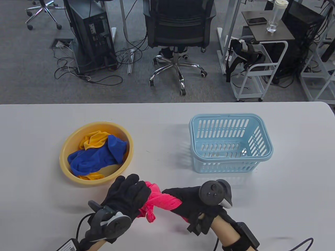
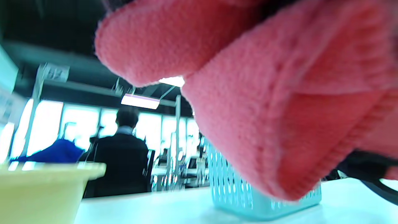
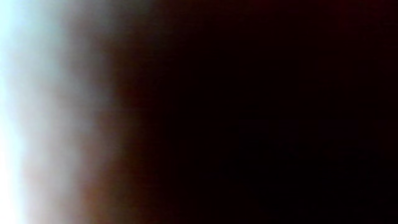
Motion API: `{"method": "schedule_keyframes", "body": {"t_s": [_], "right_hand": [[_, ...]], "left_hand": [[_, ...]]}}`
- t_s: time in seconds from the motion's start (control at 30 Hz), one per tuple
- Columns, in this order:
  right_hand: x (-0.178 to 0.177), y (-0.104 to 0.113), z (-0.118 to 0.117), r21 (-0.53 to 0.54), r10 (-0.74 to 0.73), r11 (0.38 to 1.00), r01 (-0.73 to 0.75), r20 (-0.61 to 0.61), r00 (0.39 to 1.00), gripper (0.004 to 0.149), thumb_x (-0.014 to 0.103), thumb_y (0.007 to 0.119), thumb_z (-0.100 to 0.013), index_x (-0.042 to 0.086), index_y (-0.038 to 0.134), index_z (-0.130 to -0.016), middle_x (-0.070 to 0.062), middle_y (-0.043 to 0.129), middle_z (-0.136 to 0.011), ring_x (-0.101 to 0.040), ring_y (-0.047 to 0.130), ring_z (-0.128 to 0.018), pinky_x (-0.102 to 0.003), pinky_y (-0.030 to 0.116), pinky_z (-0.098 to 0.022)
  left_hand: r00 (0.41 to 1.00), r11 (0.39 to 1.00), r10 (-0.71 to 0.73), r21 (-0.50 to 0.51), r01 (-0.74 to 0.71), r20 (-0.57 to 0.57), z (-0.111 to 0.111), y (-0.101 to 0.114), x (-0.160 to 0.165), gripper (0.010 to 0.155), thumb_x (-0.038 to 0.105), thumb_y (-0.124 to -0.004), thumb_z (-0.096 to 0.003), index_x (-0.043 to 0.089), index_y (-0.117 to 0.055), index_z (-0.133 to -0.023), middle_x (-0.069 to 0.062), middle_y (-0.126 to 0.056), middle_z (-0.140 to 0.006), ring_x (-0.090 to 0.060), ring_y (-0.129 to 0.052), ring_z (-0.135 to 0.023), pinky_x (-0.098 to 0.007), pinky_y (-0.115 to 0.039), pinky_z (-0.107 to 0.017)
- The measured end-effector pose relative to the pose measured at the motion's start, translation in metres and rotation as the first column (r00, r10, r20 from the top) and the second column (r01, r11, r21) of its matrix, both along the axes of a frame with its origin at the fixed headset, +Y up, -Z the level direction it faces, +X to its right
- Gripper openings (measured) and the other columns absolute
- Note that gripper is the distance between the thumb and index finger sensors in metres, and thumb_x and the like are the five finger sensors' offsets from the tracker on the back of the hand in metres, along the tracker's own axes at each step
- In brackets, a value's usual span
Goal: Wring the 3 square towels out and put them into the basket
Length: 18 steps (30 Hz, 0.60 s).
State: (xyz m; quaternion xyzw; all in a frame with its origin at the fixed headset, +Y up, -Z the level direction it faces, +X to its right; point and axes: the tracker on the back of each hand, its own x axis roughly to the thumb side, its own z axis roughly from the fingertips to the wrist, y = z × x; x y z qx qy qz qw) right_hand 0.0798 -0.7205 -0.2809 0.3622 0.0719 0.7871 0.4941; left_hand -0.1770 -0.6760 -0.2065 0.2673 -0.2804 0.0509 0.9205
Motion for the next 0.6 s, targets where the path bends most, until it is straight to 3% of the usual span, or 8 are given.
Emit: {"method": "schedule_keyframes", "body": {"t_s": [0.07, 0.17, 0.23, 0.33, 0.4, 0.43, 0.5, 0.6], "right_hand": [[-0.007, -0.01, -0.001, -0.187, -0.11, 0.979, 0.079, -0.159, 0.981, 0.047, 0.048, 0.087, -0.049, 0.016, 0.091, -0.083, -0.001, 0.104, -0.062, -0.009, 0.105, -0.014, -0.039, 0.089, -0.016], [-0.017, -0.029, -0.001, -0.542, -0.321, 0.833, 0.108, -0.315, 0.893, 0.048, 0.045, 0.09, -0.05, 0.01, 0.089, -0.083, -0.004, 0.104, -0.062, -0.009, 0.103, -0.011, -0.039, 0.089, -0.014], [-0.018, -0.034, -0.003, -0.573, -0.356, 0.813, 0.103, -0.349, 0.867, 0.047, 0.043, 0.092, -0.049, 0.009, 0.09, -0.082, -0.004, 0.104, -0.059, -0.009, 0.101, -0.008, -0.039, 0.088, -0.011], [-0.001, -0.02, -0.009, -0.307, -0.222, 0.939, 0.156, -0.192, 0.956, 0.048, 0.046, 0.09, -0.051, 0.012, 0.089, -0.086, -0.004, 0.102, -0.064, -0.013, 0.104, -0.019, -0.043, 0.088, -0.024], [0.014, -0.006, -0.005, -0.041, -0.146, 0.989, 0.145, -0.011, 0.989, 0.057, 0.048, 0.09, -0.05, 0.016, 0.078, -0.096, -0.007, 0.093, -0.082, -0.025, 0.103, -0.046, -0.053, 0.08, -0.045], [0.02, 0.004, 0.0, 0.079, -0.131, 0.989, 0.124, 0.082, 0.988, 0.065, 0.048, 0.092, -0.048, 0.016, 0.073, -0.101, -0.011, 0.086, -0.09, -0.033, 0.099, -0.059, -0.059, 0.073, -0.052], [0.03, 0.019, 0.012, 0.218, -0.045, 0.976, 0.009, 0.16, 0.986, 0.065, 0.048, 0.09, -0.049, 0.02, 0.069, -0.104, -0.01, 0.079, -0.098, -0.037, 0.092, -0.074, -0.063, 0.065, -0.061], [0.04, 0.045, 0.032, 0.384, 0.042, 0.91, -0.157, 0.29, 0.956, 0.06, 0.047, 0.087, -0.051, 0.02, 0.071, -0.102, -0.009, 0.081, -0.097, -0.038, 0.093, -0.073, -0.064, 0.065, -0.061]], "left_hand": [[0.998, 0.998, -0.037, 0.051, 0.034, 0.05, 0.003, -0.002, 0.002, 0.064, 0.054, -0.08, -0.0484, 0.055, -0.039, -0.097, 0.021, -0.053, -0.106, -0.019, -0.054, -0.111, -0.049, -0.041, -0.086], [0.991, 0.991, -0.066, 0.123, 0.051, 0.114, 0.007, -0.002, 0.007, 0.063, 0.052, -0.075, -0.0504, 0.058, -0.032, -0.096, 0.023, -0.045, -0.107, -0.018, -0.047, -0.111, -0.047, -0.035, -0.087], [0.985, 0.974, -0.124, 0.207, 0.097, 0.121, 0.012, -0.001, 0.012, 0.063, 0.05, -0.073, -0.0514, 0.059, -0.028, -0.095, 0.022, -0.041, -0.108, -0.018, -0.045, -0.111, -0.046, -0.036, -0.087], [0.991, 0.974, -0.132, 0.188, 0.123, 0.037, 0.007, 0.002, 0.006, 0.066, 0.057, -0.075, -0.0496, 0.049, -0.035, -0.101, 0.019, -0.059, -0.104, -0.019, -0.071, -0.103, -0.045, -0.057, -0.081], [1.0, 0.998, -0.023, 0.063, 0.023, 0.005, -0.003, 0.005, -0.004, 0.066, 0.06, -0.078, -0.047, 0.046, -0.044, -0.102, 0.016, -0.073, -0.098, -0.019, -0.086, -0.091, -0.045, -0.068, -0.073], [0.996, 0.999, 0.023, -0.029, -0.026, -0.082, -0.007, 0.01, -0.015, 0.066, 0.06, -0.078, -0.0469, 0.046, -0.044, -0.102, 0.016, -0.073, -0.097, -0.02, -0.086, -0.091, -0.045, -0.068, -0.073], [0.981, 0.994, 0.102, -0.011, -0.105, -0.164, -0.014, 0.022, -0.035, 0.066, 0.061, -0.077, -0.0482, 0.047, -0.043, -0.102, 0.016, -0.072, -0.098, -0.02, -0.084, -0.092, -0.045, -0.066, -0.074], [0.934, 0.961, 0.264, -0.021, -0.277, -0.242, -0.021, 0.041, -0.065, 0.066, 0.062, -0.077, -0.0489, 0.046, -0.043, -0.103, 0.015, -0.07, -0.099, -0.021, -0.082, -0.094, -0.046, -0.064, -0.075]]}}
